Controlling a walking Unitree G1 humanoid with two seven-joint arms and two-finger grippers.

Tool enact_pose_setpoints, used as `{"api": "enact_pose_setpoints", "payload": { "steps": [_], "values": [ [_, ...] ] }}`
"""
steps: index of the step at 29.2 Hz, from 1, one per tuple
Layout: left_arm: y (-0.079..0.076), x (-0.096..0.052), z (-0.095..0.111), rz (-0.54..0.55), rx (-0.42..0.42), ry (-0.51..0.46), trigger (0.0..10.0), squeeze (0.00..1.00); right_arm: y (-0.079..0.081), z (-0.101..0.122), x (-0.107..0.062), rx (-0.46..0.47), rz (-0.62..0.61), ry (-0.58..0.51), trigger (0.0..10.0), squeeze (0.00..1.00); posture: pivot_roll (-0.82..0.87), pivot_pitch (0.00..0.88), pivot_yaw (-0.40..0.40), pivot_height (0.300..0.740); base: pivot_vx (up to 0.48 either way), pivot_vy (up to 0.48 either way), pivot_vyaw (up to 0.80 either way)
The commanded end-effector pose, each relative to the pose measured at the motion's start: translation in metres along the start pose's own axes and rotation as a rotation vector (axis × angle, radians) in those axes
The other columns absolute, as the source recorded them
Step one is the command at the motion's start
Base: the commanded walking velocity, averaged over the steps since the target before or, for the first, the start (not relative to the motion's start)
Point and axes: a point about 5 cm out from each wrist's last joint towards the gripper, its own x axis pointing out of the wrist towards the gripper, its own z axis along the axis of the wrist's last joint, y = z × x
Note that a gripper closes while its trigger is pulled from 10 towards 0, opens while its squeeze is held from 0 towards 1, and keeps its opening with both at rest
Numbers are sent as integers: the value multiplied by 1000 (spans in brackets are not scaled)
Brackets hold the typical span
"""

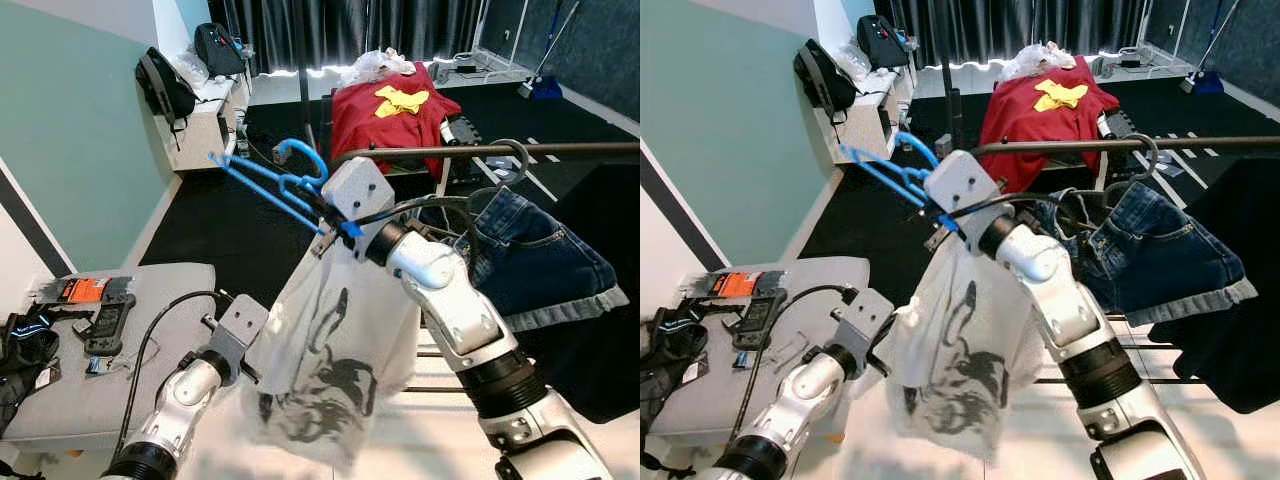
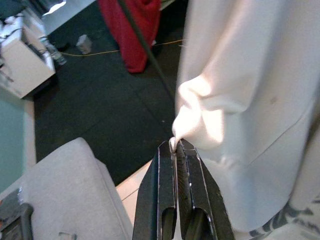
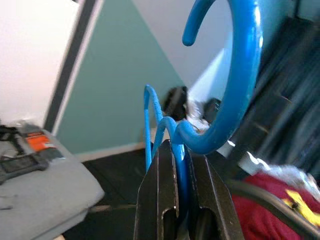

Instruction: Hang hanger

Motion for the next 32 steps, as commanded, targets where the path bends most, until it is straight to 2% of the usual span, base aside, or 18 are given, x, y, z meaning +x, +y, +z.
{"api": "enact_pose_setpoints", "payload": {
  "steps": [1, 3, 4, 5, 6, 7, 11, 16, 17, 18, 19, 20, 22, 23, 26, 28, 31, 32],
  "values": [
    [7, -2, -3, 19, 14, 19, 0, 0, -9, 4, -3, 27, -54, -21, 0, 0, -61, 23, 39, 740, 0, 0, 0],
    [8, -3, -6, 12, 28, 38, 0, 0, -15, 3, -6, 49, -89, -30, 0, 0, -62, 23, 39, 740, 0, 0, 0],
    [0, -6, -15, -72, 40, 96, 0, 0, -27, 9, -9, 114, -164, -79, 0, 0, -65, 23, 42, 740, 0, 0, 0],
    [0, -6, -15, -72, 40, 96, 0, 0, -27, 9, -9, 114, -164, -79, 0, 0, -65, 23, 42, 740, 0, 0, 0],
    [-7, -10, -20, -143, 62, 121, 0, 0, -37, 13, -11, 140, -226, -109, 0, 0, -65, 24, 45, 740, 0, 0, 0],
    [-11, -13, -24, -170, 69, 135, 0, 0, -47, 14, -11, 13, -295, -73, 0, 0, -73, 26, 48, 740, 0, 0, 0],
    [-12, -13, -23, -126, 37, 123, 0, 0, -56, 13, -11, -86, -392, -39, 0, 0, -71, 26, 44, 740, 0, 0, 0],
    [-6, -10, -15, -43, -33, 79, 0, 0, -46, 16, -3, -145, -406, -37, 0, 0, -63, 23, 38, 740, 0, 0, 0],
    [-1, -9, -12, -19, -46, 60, 0, 0, -33, 17, 3, -77, -353, -59, 0, 0, -60, 20, 41, 740, 0, 0, 0],
    [-1, -9, -12, -19, -46, 60, 0, 0, -33, 17, 3, -77, -353, -59, 0, 0, -60, 20, 41, 740, 0, 0, 0],
    [2, -8, -9, -15, -47, 41, 0, 0, -19, 17, 9, 81, -255, -97, 0, 0, -59, 18, 42, 740, 0, 0, 0],
    [2, -8, -9, -15, -47, 41, 0, 0, -19, 17, 9, 81, -255, -97, 0, 0, -59, 18, 42, 740, 0, 0, 0],
    [8, -8, -5, 9, -46, 16, 0, 0, -9, 16, 9, 173, -165, -109, 0, 0, -59, 14, 41, 740, 0, 0, 0],
    [8, -8, -5, 9, -46, 16, 0, 0, -9, 16, 9, 173, -165, -109, 0, 0, -59, 14, 41, 740, 0, 0, 0],
    [18, -9, -2, 65, -39, -6, 0, 0, 5, 8, 4, 251, -4, -81, 0, 0, -60, 12, 40, 740, 0, 0, 0],
    [25, -11, -2, 118, -56, -13, 0, 0, 14, -3, -4, 252, 102, -36, 0, 0, -60, 11, 37, 740, 0, 0, 0],
    [26, -11, -2, 131, -62, -14, 0, 0, 15, -5, -6, 249, 123, -26, 0, 0, -60, 11, 37, 740, 0, 0, 0],
    [30, -12, -1, 160, -90, -23, 0, 0, 18, -11, -13, 249, 185, -9, 0, 0, -59, 8, 36, 740, 0, 0, 0]
  ]
}}
